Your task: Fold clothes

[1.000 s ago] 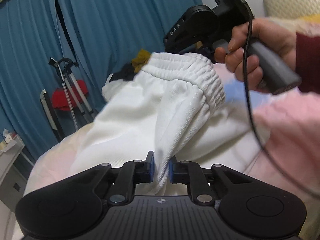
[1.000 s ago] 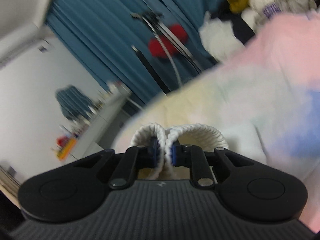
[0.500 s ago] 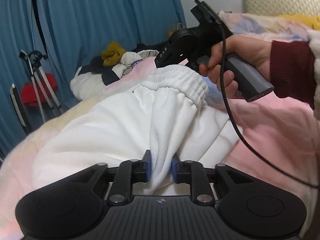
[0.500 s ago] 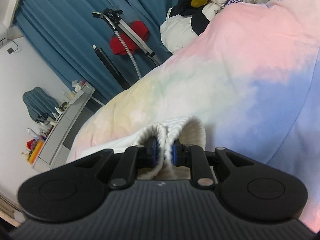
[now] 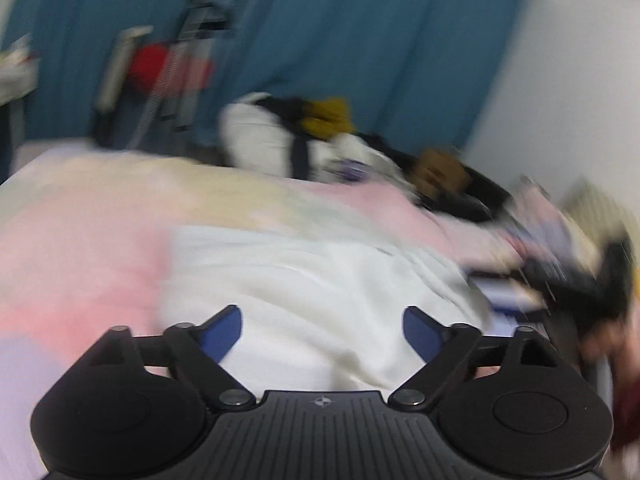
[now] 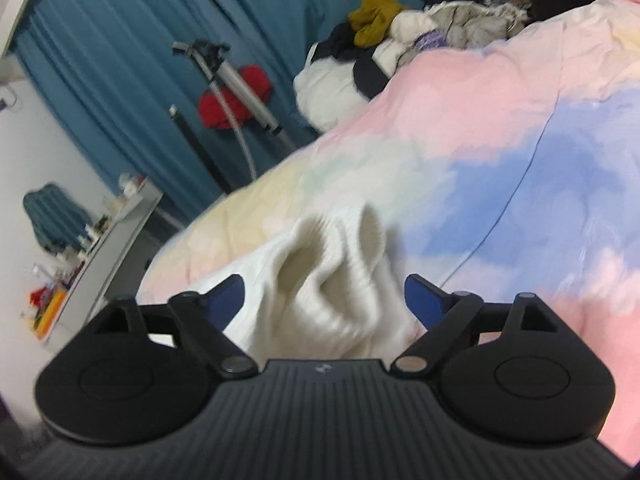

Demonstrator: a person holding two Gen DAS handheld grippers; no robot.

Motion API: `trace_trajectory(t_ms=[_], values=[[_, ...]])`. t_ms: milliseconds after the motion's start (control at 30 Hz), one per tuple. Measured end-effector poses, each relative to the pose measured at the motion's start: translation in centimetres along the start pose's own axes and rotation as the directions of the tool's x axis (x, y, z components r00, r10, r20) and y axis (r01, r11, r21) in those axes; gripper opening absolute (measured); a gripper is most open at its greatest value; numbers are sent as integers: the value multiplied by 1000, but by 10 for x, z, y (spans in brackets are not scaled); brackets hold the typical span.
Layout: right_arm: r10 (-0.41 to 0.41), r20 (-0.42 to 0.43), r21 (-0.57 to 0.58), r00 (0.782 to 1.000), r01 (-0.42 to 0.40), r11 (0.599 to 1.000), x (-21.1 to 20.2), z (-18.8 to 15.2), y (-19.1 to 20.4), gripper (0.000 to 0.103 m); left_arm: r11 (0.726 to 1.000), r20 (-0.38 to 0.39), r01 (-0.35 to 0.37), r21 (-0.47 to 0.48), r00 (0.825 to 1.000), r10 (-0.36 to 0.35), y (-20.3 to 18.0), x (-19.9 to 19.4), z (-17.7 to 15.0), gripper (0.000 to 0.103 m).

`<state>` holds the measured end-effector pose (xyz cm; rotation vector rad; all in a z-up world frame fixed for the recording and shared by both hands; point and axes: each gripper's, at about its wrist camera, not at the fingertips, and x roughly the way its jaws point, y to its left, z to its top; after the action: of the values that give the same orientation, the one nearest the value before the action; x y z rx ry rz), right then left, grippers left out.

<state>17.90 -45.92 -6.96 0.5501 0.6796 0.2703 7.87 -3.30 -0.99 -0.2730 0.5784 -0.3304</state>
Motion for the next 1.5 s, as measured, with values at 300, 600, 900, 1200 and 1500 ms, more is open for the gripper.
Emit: trace_trajectory(t_ms=[300,600,900,1200,1500], values=[[-143,-109,-181,984,121,976,38,-34,17,90,985,-139,-131,-112,984,115,50,24,7,98],[-78,-143,11,987,80,997,52,-41,-5,81,979,-212,-111,-170,974,74,72,31,-6,92],[-56,-85,-47,995,52,998,36,-39,18,68,976,-224,-114,-185,972,71,70,57,-5,87],[-141,-34,-66,989,139,988,30,-36,37,41,977,-119,-123,-176,987,103,53,38,3,36],[-18,231,-20,973,23,1000,-69,15,31,39,998,61,-10,-54,998,13,-50,6,56,34]])
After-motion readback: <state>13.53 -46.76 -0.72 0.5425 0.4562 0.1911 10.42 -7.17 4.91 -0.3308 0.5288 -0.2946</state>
